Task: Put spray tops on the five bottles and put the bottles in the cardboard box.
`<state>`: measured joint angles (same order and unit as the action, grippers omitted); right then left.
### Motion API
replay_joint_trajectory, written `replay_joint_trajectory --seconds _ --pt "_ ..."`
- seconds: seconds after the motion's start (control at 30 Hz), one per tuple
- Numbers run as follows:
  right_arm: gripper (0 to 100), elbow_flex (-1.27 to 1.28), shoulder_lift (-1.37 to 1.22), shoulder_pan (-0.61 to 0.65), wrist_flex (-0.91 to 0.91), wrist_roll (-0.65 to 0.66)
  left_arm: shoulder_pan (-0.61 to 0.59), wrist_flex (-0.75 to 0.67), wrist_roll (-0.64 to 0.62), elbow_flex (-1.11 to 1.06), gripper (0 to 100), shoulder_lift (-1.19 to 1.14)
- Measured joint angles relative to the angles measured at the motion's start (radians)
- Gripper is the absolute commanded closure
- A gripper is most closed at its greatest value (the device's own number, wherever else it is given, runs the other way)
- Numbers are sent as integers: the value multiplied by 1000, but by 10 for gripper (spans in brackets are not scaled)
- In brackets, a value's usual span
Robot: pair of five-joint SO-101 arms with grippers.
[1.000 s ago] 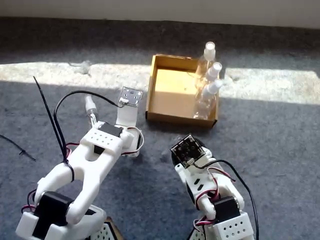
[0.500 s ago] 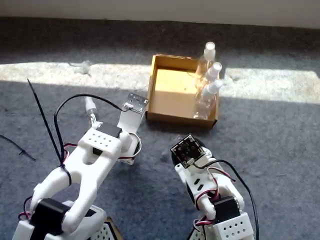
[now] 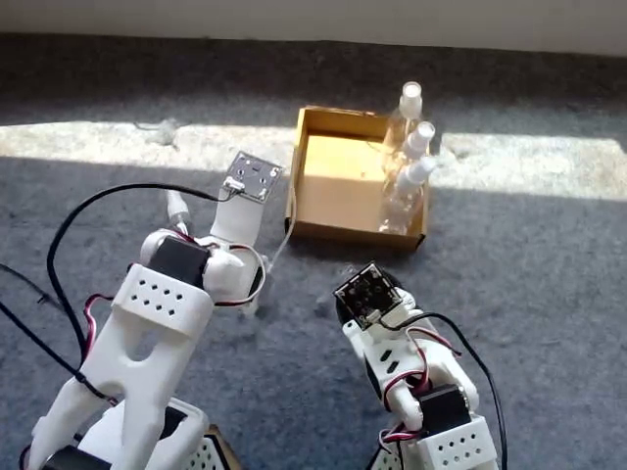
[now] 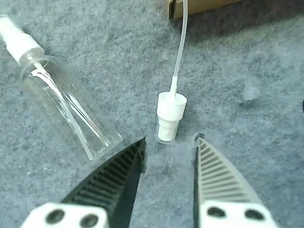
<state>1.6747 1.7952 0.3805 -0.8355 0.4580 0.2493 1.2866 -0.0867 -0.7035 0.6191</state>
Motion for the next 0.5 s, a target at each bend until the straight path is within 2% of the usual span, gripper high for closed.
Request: replay_joint_trajectory --seconds 0.07,0.17,0.33,0.5 --pt "994 0 0 0 0 0 -9 0 5 0 858 0" --pt "994 0 0 0 0 0 -14 0 164 0 855 0" --pt "994 0 0 0 0 0 -48 3 583 0 849 0" --pt "994 0 0 0 0 0 -150 23 1163 -3 848 0"
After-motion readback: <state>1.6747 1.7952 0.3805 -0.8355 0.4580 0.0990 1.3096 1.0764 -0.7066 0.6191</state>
